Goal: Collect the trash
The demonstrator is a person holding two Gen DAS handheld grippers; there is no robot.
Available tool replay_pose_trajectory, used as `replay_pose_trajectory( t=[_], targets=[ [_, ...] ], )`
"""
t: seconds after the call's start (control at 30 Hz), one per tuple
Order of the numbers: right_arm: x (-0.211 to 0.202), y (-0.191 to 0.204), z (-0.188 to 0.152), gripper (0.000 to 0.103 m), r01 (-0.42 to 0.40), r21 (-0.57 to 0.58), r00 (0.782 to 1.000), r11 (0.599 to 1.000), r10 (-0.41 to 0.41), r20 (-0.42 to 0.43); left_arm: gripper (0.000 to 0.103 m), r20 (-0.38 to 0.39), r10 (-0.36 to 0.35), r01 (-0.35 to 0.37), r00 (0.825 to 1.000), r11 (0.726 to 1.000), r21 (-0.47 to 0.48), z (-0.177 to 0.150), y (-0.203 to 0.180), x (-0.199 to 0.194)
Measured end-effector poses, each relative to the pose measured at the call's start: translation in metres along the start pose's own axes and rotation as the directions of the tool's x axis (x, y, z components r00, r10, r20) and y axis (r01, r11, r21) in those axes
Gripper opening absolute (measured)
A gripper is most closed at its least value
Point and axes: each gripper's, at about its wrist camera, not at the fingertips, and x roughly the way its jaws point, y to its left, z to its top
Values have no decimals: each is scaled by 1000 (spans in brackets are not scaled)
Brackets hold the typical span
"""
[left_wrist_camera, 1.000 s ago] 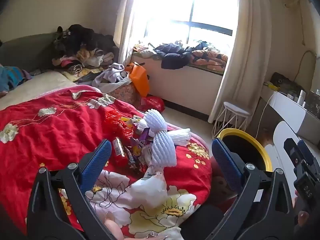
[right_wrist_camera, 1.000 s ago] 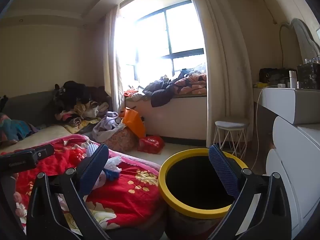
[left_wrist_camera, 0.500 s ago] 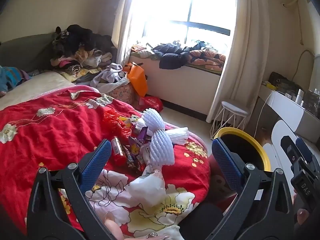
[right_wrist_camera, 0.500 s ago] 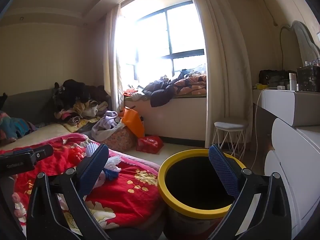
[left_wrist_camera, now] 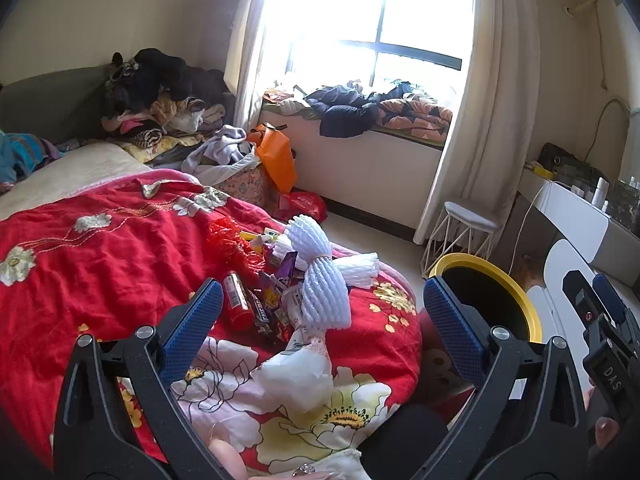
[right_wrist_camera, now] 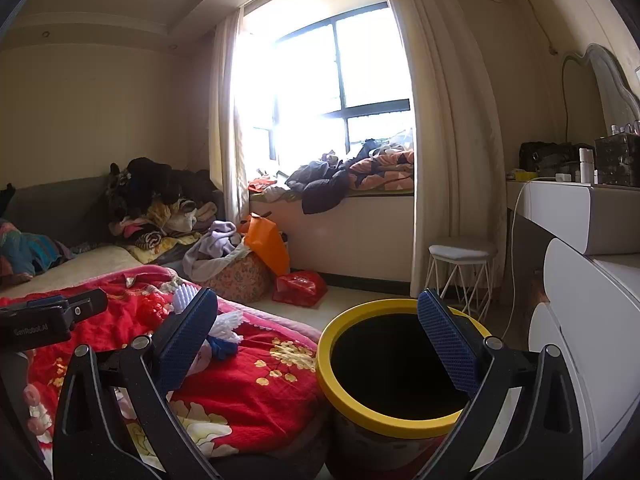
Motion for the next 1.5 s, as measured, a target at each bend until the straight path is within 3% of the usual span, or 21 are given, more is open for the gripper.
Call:
replay_pose_trajectory(
  t=[1.1,1.33,1.5],
  targets=[
    [-3,-1,3,97,-3,-2,1000,1000,3,1,93,-9,-2,2,1000,1000,-4,-6,2,1],
    [12,11,1,97,-78,-25,996,997,77,-44,93,-33,-25,23,999,999,-47,-11,19,11],
    [29,25,6,97,-146,-31,985,989,143,-95,93,-41,7,-11,999,996,-93,-5,38,15]
  ],
)
